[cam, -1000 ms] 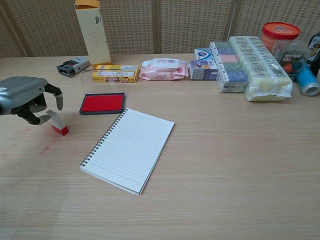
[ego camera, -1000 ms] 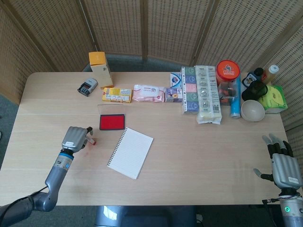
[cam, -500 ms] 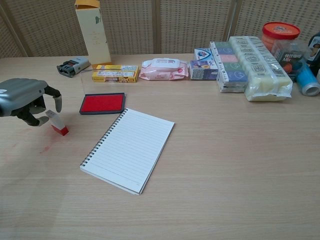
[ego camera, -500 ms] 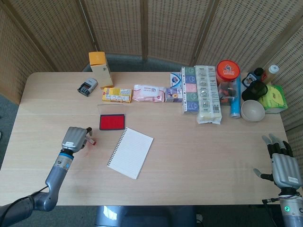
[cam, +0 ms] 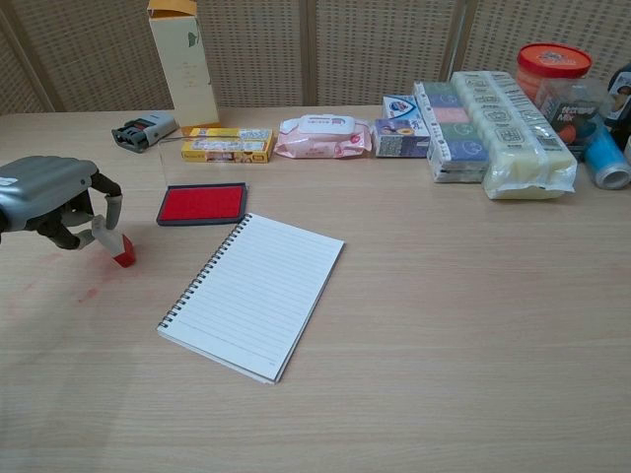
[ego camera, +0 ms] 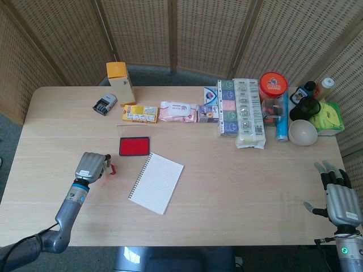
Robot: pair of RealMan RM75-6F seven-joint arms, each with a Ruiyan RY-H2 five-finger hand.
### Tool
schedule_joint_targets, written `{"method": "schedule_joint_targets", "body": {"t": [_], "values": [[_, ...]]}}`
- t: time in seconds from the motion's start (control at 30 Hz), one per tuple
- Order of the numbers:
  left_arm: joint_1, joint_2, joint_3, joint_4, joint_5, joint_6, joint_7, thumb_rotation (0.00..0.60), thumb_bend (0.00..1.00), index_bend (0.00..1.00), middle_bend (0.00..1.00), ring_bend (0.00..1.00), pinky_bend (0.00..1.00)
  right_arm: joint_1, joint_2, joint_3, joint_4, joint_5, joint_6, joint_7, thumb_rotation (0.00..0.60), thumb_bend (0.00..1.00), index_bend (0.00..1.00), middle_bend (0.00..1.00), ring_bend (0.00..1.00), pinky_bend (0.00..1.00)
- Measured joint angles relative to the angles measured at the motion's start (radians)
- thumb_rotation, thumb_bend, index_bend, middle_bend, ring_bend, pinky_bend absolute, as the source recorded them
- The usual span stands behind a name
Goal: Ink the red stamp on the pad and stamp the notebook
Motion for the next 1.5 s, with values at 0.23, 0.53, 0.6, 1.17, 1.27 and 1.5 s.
{"method": "schedule_joint_targets", "body": {"t": [0.23,0.53,0.6,1.17,1.27,1.5], "values": [[0.002,0.008,0.0,-0.014,0.002,0.012,0.007,0.6,0.41,0.63,1.0,1.0,1.0,0.0,0.004,-0.002,-0.004,-0.003,0.001,0.003,0.6,0.07,0.0,0.0,0.0,0.0],[-0.036,0.045,-0.044,-0.059,0.0,0.003,0.01,0.6,0.41,0.63,1.0,1.0,1.0,0.002,0.005,-0.005,-0.006,-0.002,-0.006,0.002,0.6,0.07,0.0,0.0,0.0,0.0],[-0.052,0.053,-0.058,-0.066,-0.008,-0.009,0.016,0.6,0.41,0.63,1.0,1.0,1.0,0.003,0.006,-0.006,-0.007,-0.001,-0.007,0.001,0.6,0.07,0.0,0.0,0.0,0.0],[-0.22,-0.029,-0.138,0.091,-0.154,-0.167,0.092,0.6,0.41,0.64,1.0,1.0,1.0,0.023,-0.004,0.01,0.019,0.073,-0.045,-0.007,0.6,0.07,0.0,0.0,0.0,0.0],[-0.235,-0.057,-0.135,0.135,-0.162,-0.184,0.086,0.6,0.41,0.64,1.0,1.0,1.0,0.026,-0.006,0.011,0.021,0.08,-0.048,-0.01,0.6,0.07,0.0,0.0,0.0,0.0],[-0.261,-0.104,-0.129,0.217,-0.167,-0.207,0.053,0.6,0.41,0.64,1.0,1.0,1.0,0.03,-0.008,0.012,0.025,0.092,-0.055,-0.012,0.6,0.07,0.0,0.0,0.0,0.0]]}}
